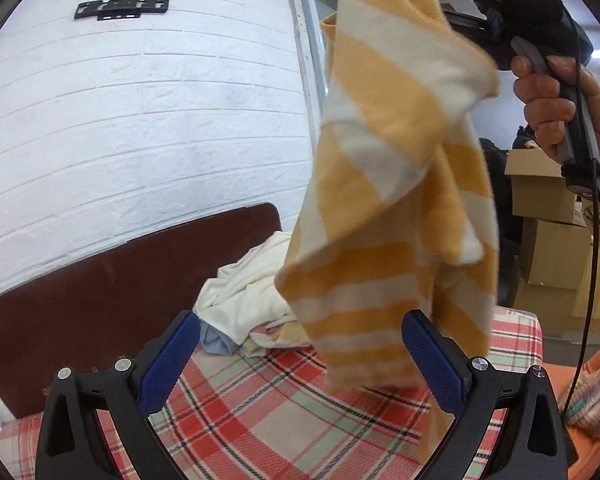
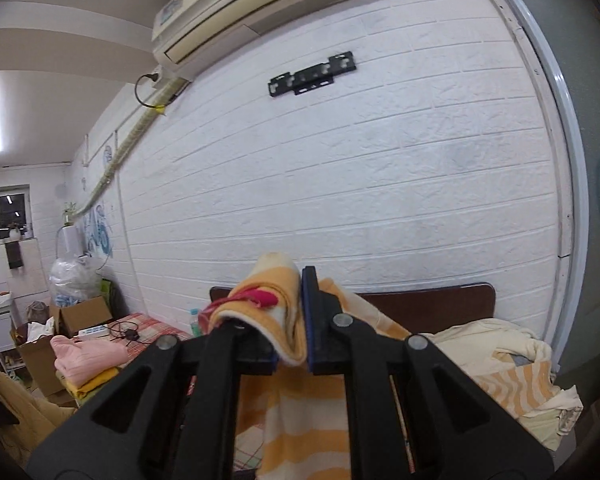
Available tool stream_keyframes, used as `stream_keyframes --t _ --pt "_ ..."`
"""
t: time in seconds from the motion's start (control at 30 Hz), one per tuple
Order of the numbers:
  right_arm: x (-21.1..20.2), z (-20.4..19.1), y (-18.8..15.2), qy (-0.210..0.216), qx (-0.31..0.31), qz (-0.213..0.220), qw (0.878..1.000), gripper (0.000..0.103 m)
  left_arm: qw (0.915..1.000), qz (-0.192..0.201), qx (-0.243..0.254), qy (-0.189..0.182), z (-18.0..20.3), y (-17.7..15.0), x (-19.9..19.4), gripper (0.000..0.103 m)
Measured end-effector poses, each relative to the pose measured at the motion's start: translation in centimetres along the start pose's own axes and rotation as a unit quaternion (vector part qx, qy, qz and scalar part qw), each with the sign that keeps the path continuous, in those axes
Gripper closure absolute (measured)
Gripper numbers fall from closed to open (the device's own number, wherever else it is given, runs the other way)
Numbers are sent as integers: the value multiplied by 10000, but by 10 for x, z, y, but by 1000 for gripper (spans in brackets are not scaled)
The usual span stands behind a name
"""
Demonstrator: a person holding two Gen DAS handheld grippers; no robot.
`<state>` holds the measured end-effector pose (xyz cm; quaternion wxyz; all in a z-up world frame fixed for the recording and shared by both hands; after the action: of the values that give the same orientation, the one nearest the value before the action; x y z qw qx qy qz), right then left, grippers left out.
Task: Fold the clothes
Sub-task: 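Lift the striped shirt up out of the pile with the right gripper, then grasp the hanging shirt with the left gripper while the right gripper holds the collar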
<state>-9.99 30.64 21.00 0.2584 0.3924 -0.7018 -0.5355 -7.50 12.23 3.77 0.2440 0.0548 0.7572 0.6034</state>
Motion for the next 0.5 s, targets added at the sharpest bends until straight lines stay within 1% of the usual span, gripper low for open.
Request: stream_keyframes --t 0.07,0.17,0.23,0.3,0.33,0.37,0.4,0.43,0.47,0.5 --pt "2 -15 -5 230 36 -55 9997 92 9999 108 60 -15 -2 0 -13 0" --pt "4 -37 -12 574 91 -137 9982 92 9966 37 -75 -816 -5 -14 -31 0" --pt "13 -45 -25 710 150 -303 9969 92 9926 -56 -111 -1209 -1 -26 -32 0" --pt "22 -51 -39 760 236 -466 9957 92 9910 -184 -111 -1320 3 -36 -28 2" --pt "26 -53 -46 767 268 -520 9953 92 9902 -249 -110 -1368 4 -41 -26 12" --pt "27 -54 -50 762 292 -540 9952 92 9889 -349 -138 -1440 5 -48 -22 37" --pt "26 -54 -54 755 333 -545 9951 92 9870 -485 -186 -1524 5 -53 -19 51" --pt "26 -54 -57 749 368 -560 9949 92 9847 -625 -235 -1609 5 -57 -16 74" --pt "26 -55 -59 718 391 -578 9950 92 9847 -656 -280 -1590 2 -61 -18 87" --pt "25 -56 -59 673 398 -576 9953 92 9849 -675 -325 -1558 0 -63 -20 90"
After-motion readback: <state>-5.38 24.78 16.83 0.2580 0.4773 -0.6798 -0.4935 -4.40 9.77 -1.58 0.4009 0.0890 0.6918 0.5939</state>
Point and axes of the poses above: each gripper's, at about its wrist camera, not at the fingertips, and x roughly the way its jaws point, z to its right, y to its top, the point moved 4 cm from there along x, roughly the way its jaws point, and after that the axes turned 5 degrees about x, right-handed, at the moved point
